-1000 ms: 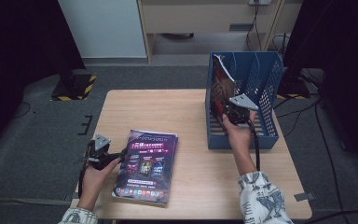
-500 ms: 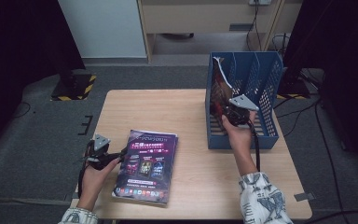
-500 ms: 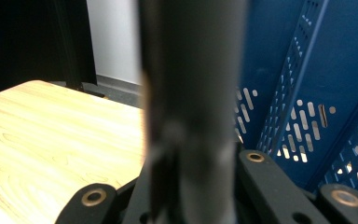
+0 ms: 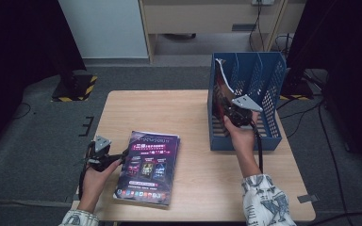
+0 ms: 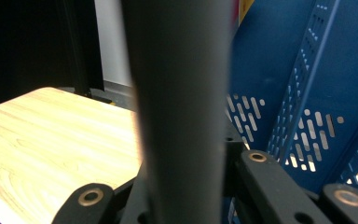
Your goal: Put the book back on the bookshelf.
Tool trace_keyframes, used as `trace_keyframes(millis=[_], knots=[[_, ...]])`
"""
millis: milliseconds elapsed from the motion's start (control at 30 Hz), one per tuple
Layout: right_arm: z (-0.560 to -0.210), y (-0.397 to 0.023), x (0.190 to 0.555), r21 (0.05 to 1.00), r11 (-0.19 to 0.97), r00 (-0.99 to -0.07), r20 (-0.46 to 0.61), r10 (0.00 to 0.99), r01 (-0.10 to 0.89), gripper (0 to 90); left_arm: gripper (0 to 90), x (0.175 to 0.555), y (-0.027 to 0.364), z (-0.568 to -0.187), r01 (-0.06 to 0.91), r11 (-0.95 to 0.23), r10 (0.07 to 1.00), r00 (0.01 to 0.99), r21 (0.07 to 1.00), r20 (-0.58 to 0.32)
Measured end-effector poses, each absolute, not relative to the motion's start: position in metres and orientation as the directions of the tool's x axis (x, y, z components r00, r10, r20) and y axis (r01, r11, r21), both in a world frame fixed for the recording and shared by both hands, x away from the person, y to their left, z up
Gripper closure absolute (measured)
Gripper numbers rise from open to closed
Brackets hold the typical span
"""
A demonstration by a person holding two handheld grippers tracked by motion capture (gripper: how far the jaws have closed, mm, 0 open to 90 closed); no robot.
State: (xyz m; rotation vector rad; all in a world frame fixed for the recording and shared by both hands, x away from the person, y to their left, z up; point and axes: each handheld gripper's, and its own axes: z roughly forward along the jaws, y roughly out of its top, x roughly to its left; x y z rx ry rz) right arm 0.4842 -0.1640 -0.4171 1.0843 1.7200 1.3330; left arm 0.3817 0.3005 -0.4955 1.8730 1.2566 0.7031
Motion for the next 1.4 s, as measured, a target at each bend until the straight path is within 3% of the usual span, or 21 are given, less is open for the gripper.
trace_keyframes(millis=[200, 367, 1033, 1400], knots=[[-0.416, -0.162, 0.483, 0.976, 0.117, -0.417, -0.030, 0.908, 0.185, 77.5, 11.3, 0.382, 0.301, -0.495, 0.512, -0.226, 0.931, 0.364, 0.829, 0.029], [-0.415, -0.161, 0.482, 0.975, 0.141, -0.420, -0.058, 0.906, 0.171, 86.3, 11.4, 0.382, 0.300, -0.496, 0.512, -0.229, 0.930, 0.366, 0.828, 0.031], [-0.410, -0.170, 0.493, 0.991, 0.092, -0.266, -0.064, 0.962, 0.094, 87.0, 11.9, 0.382, 0.302, -0.495, 0.510, -0.221, 0.933, 0.358, 0.831, 0.028], [-0.419, -0.160, 0.497, 0.983, 0.134, -0.263, -0.097, 0.960, 0.126, 86.4, 11.8, 0.382, 0.300, -0.496, 0.511, -0.223, 0.932, 0.361, 0.830, 0.028]])
